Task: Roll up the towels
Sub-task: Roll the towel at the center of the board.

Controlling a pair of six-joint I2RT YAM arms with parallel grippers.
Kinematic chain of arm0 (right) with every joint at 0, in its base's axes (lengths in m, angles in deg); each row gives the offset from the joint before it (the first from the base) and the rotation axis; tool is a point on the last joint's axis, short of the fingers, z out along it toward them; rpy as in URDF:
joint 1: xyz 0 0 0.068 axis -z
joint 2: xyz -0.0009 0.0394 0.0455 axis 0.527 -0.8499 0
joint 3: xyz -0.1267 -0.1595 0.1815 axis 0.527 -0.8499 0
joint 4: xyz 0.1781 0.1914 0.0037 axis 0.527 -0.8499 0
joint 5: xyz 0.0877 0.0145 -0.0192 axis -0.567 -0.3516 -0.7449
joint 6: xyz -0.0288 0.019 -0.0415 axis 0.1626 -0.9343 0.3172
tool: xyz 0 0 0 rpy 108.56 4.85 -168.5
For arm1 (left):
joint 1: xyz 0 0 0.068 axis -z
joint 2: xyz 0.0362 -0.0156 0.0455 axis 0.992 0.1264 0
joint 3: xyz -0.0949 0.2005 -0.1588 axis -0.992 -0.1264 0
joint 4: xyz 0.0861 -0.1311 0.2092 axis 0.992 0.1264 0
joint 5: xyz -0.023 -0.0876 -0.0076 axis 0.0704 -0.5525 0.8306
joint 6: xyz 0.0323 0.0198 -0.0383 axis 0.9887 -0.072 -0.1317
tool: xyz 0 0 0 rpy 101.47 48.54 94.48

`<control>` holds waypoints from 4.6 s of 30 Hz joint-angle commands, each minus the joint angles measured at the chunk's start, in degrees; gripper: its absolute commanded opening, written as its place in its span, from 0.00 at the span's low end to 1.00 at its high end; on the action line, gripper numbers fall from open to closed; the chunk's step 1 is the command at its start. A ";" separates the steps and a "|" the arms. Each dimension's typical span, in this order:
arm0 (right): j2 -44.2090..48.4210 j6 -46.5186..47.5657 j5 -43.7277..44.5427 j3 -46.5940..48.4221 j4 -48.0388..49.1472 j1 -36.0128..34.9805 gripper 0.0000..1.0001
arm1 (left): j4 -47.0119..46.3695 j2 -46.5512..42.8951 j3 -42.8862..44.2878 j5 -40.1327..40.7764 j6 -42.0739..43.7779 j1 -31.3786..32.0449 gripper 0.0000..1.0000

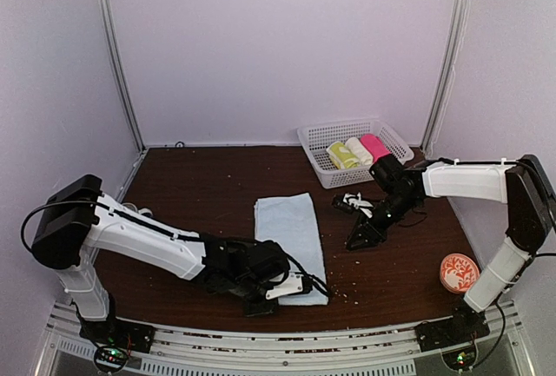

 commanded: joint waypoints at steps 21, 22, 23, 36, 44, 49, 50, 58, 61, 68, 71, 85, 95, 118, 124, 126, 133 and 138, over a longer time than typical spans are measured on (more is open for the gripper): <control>24.53 7.90 7.50 -15.19 3.64 -15.09 0.55 | -11.44 10.68 3.72 -45.24 -11.93 -14.20 0.00; 23.79 7.71 8.14 -15.57 5.36 -16.50 0.55 | -12.17 11.28 3.68 -46.65 -12.86 -14.57 0.00; 22.76 7.35 9.14 -15.88 6.84 -18.09 0.55 | -12.65 11.94 3.74 -47.41 -13.66 -14.79 0.00; 11.84 4.83 28.90 -16.24 21.90 -36.91 0.57 | -13.60 15.71 4.97 -51.78 -16.89 -16.97 0.00; 8.21 4.95 29.40 -16.15 24.15 -36.93 0.43 | -14.35 16.09 5.41 -52.20 -17.27 -16.93 0.00; 6.83 4.21 28.75 -15.50 23.16 -36.56 0.32 | -13.76 16.00 5.61 -52.20 -16.60 -16.98 0.00; 6.43 4.21 28.11 -15.38 22.65 -36.28 0.28 | -13.71 15.92 5.66 -52.20 -16.56 -17.05 0.00; 4.26 4.53 16.51 -11.71 14.64 -29.55 0.07 | -12.66 15.47 5.26 -55.35 -16.75 -17.41 0.00; 2.67 5.15 9.83 -9.27 9.50 -26.08 0.04 | -11.92 15.43 5.74 -59.27 -18.00 -17.42 0.00; -8.23 10.62 -2.60 -1.63 -6.01 -19.85 0.00 | -7.01 15.41 7.88 -64.46 -18.96 -18.29 0.00; -13.08 12.62 -5.89 1.44 -10.82 -17.41 0.00 | -4.64 16.54 8.34 -64.65 -17.91 -18.87 0.00; -32.09 16.14 -13.01 13.36 -24.69 -9.41 0.00 | -4.29 20.08 7.06 -63.67 -16.68 -20.64 0.00; -35.33 -0.18 -5.90 15.17 -16.97 -9.21 0.00 | -4.22 3.81 -0.16 -47.71 -14.36 -20.93 0.18; -33.08 -6.60 -3.26 18.00 -16.11 -9.83 0.02 | 0.03 4.48 12.29 7.98 8.51 2.18 0.42; -32.73 -6.22 -4.17 17.90 -16.30 -10.01 0.03 | -0.82 8.68 13.08 9.84 10.49 2.18 0.35; -32.75 -6.04 -4.43 17.90 -16.38 -10.02 0.03 | -0.73 9.64 12.85 9.24 10.83 2.18 0.33; -32.08 -5.01 -5.27 18.35 -17.41 -10.11 0.06 | 0.31 10.93 12.54 8.39 10.02 2.18 0.16; -25.54 0.47 -6.10 21.98 -23.94 -9.35 0.24 | 1.34 10.42 12.24 2.24 7.91 1.83 0.07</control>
